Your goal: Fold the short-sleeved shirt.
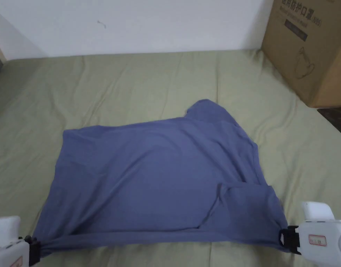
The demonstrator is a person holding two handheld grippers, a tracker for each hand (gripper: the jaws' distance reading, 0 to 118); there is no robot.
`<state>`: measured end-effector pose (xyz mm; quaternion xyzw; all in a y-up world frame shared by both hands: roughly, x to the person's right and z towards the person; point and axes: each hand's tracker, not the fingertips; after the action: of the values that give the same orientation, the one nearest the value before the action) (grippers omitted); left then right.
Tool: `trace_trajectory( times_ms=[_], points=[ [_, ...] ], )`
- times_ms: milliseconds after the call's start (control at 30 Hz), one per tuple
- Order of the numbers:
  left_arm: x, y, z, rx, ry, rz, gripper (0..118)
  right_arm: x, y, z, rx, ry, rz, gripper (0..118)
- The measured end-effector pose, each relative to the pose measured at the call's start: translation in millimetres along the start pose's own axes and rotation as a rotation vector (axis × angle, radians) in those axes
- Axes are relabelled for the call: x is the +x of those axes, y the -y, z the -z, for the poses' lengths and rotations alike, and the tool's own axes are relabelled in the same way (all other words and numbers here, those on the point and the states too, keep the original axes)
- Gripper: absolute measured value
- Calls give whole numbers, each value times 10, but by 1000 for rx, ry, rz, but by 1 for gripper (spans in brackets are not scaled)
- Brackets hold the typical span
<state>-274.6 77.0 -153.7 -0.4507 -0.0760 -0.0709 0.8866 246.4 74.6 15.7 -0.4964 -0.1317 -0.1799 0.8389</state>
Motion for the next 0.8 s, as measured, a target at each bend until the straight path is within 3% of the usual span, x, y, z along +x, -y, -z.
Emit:
trace_trajectory(
  times_ms=[33,67,133,167,233,300,333,367,400,500,567,700,733,800],
  points=[
    [2,12,-17,11,-4,-28,22,9,7,9,24,-2,9,13],
    [5,27,-39,22,-12,-52,43,-20,19,-9,32,9,8,33],
    [25,52,-103,20,5,-71,77,-66,55,-20,29,83,-29,82],
    [24,69,-127,14,16,-85,87,-56,74,-32,31,100,-46,83],
    [73,108,-194,-49,50,-62,86,-84,124,-170,39,76,-75,78],
    [119,179,-286,-56,23,-56,78,-81,234,-347,73,6,-58,44],
    [121,240,-359,-51,28,-59,50,-95,293,-406,88,-6,-24,15],
    [102,286,-396,-48,61,-75,16,-116,333,-426,83,2,-18,7],
    [97,332,-456,-41,94,-110,0,-147,374,-424,72,20,-36,7],
    [137,447,-546,-45,72,-119,0,-201,480,-428,70,37,-58,0],
    [161,475,-569,-56,59,-65,0,-205,491,-407,53,1,-23,0],
    [53,371,-506,-10,21,-93,0,-203,467,-305,37,-18,25,0],
    [22,342,-484,-3,6,-102,10,-207,465,-288,38,-9,33,0],
    [-72,262,-355,21,-6,-124,44,-195,455,-268,35,-12,35,0]
  ],
)
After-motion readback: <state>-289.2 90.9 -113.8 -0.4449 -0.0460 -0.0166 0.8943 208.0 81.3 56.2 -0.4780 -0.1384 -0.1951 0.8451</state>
